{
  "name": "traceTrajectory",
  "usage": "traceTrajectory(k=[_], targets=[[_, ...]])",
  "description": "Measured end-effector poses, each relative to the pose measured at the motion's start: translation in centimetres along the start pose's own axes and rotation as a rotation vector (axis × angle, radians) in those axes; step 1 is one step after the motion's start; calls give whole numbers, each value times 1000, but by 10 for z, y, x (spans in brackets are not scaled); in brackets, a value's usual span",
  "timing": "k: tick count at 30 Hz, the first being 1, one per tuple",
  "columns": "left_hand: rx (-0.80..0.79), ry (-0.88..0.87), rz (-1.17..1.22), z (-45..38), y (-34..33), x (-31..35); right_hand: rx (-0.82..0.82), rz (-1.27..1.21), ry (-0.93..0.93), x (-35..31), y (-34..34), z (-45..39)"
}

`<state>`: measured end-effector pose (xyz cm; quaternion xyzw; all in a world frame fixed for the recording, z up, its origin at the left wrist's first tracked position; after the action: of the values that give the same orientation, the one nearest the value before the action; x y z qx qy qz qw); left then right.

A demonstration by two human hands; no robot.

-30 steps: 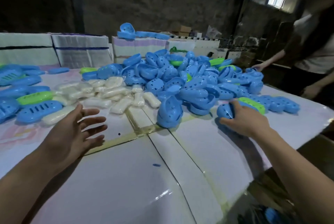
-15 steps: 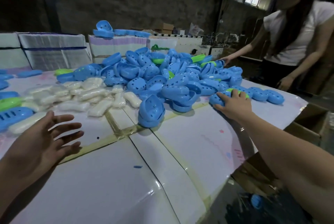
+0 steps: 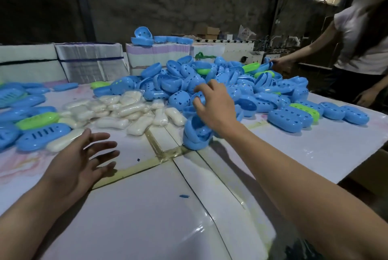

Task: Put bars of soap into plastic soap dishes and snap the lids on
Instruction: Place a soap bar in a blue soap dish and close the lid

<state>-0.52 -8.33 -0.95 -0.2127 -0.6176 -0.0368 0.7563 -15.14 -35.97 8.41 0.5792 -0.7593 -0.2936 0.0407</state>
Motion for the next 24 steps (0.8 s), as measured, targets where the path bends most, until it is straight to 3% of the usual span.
traceTrajectory(k=[2,5,9,14,17,20,24], targets=[[47,8,13,4,-2,4,-44,-205,-11,-48,-17,6],[121,-1,15,7,2,12,-238,-465,-54,-121,-52,18],[240,-86,-15,4,15,20,-410,-607,-34,-188,-90,36],[408,-229,-151,-6,40,33,-417,-486,2,-182,-129,68],[524,-394,-329,-11,55,45,-420,-533,16,-175,-136,69],[618,-531,-555,-15,70,51,-435,-538,38,-179,-135,73],[604,-532,-942,-38,78,44,-482,-505,129,-187,-133,78]])
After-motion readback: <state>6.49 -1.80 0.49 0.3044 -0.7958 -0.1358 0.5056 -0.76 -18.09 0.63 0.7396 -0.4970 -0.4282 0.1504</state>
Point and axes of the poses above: each hand's wrist, its own z-axis away from the middle knuckle, its own y-axis out of the back of the hand, x = y × z, the point moved 4 cm from there along -z, towards the middle knuckle, and after that the axes turned 12 degrees about x, right-handed, at the moved point
